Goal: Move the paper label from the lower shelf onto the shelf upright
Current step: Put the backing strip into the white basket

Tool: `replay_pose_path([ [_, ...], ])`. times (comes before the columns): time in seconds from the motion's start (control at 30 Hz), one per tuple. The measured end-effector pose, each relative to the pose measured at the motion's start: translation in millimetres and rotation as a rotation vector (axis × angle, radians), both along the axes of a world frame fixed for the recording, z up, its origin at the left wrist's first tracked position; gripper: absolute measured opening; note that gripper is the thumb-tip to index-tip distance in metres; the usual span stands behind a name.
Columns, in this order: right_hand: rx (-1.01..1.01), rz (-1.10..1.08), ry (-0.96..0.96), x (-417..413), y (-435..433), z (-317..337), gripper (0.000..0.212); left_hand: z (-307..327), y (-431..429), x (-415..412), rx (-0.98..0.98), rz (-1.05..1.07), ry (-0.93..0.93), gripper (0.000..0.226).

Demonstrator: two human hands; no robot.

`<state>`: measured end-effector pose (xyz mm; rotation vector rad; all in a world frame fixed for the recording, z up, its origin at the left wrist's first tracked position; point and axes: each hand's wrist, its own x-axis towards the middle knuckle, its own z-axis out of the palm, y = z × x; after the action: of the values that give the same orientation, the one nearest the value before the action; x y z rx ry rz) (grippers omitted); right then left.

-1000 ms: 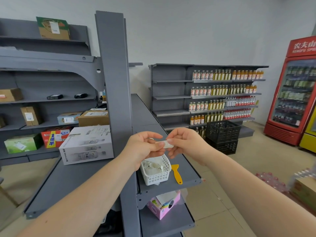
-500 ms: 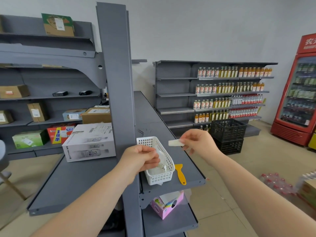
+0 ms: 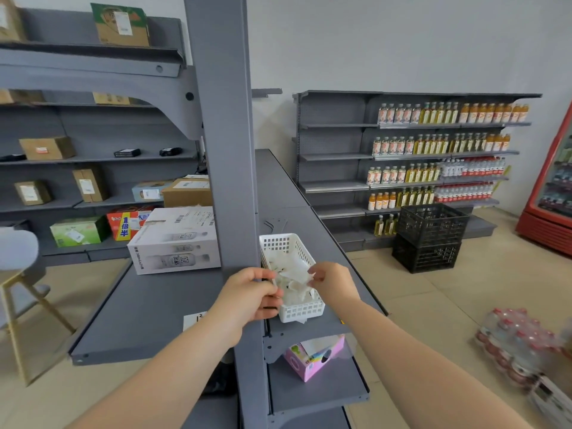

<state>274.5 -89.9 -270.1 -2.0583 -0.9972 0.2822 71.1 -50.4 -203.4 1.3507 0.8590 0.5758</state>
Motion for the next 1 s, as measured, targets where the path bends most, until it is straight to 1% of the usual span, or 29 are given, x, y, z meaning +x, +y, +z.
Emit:
replay_pose_path([
  [0.13, 0.041, -0.063, -0.006, 2.5, 2.6, -9.5, 0.012, -11.7, -4.9, 1.1, -0.005, -0.001, 0.043, 0.020],
  [0.23, 0.001, -0.070, -0.049, 4.0, 6.3, -20.4, 0.007, -19.2, -8.9, 1.7, -0.018, -0.005, 0.067, 0.020],
  [0.33, -0.084, -0.021, -0.136, 4.9, 8.4, -27.7, 0.014, -23.2, -10.2, 1.8, -0.022, -0.007, 0.089, 0.019],
  [0.4, -0.084, 0.025, -0.203, 7.1, 9.0, -29.4, 0.018, -24.0, -10.5, 2.0, -0.025, -0.006, 0.098, 0.019],
  [0.43, -0.069, 0.036, -0.207, 8.1, 7.9, -28.8, 0.020, -24.0, -10.8, 2.3, -0.025, -0.007, 0.101, 0.019],
  [0.67, 0.097, 0.013, -0.017, 7.0, -4.9, -9.9, 0.025, -23.0, -12.4, -0.9, -0.027, -0.004, 0.097, 0.018],
  [0.8, 0.202, 0.000, 0.029, -4.2, -18.7, 5.8, 0.026, -22.7, -10.5, -13.8, -0.023, 0.008, 0.091, 0.018],
  [0.93, 0.280, 0.080, 0.036, -31.5, -26.5, 16.3, 0.021, -22.7, -3.1, -37.2, -0.018, 0.051, 0.079, 0.018],
  [1.0, 0.300, 0.143, 0.072, -50.9, -25.0, 20.3, 0.016, -23.3, 5.2, -50.5, -0.048, 0.094, 0.055, 0.019],
])
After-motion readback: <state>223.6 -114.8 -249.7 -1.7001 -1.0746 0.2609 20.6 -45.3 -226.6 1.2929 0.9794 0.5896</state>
